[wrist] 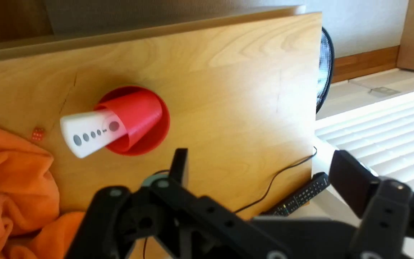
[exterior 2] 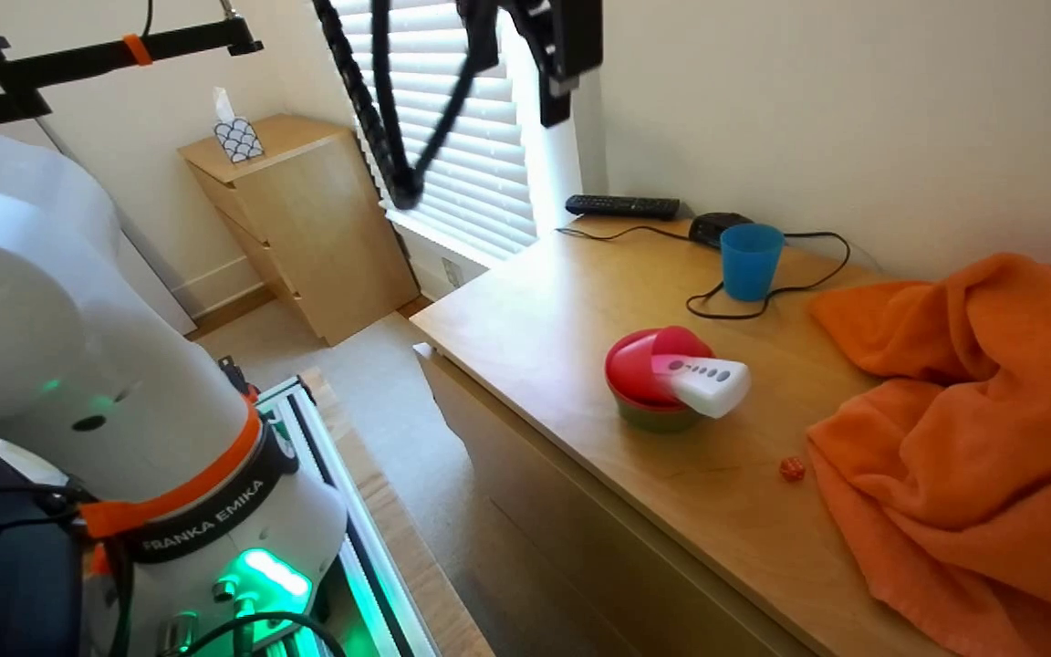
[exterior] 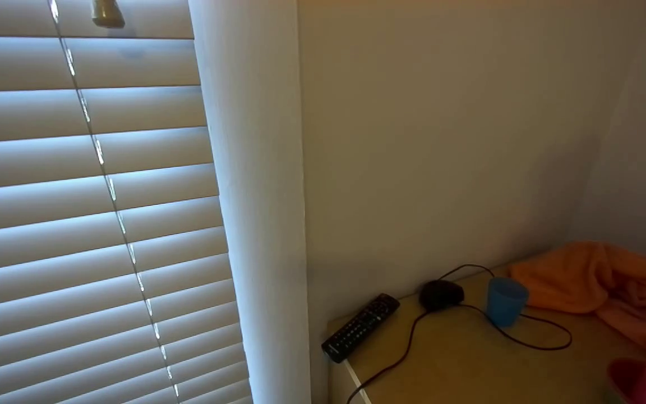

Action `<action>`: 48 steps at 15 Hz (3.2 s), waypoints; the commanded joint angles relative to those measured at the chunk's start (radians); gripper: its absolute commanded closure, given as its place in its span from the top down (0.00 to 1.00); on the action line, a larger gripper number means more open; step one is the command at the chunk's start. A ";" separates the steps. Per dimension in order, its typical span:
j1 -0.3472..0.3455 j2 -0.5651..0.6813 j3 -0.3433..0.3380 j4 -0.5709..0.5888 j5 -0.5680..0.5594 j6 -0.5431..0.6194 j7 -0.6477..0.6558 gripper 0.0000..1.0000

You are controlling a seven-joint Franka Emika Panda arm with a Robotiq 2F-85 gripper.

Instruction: Remove the cup from the stacked bowls.

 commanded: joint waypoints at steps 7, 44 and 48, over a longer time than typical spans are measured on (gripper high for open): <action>-0.079 0.510 -0.118 0.188 0.195 -0.109 -0.154 1.00; -0.280 0.998 0.132 0.347 0.410 -0.005 -0.871 0.41; -0.274 0.992 0.133 0.345 0.395 0.026 -0.827 0.12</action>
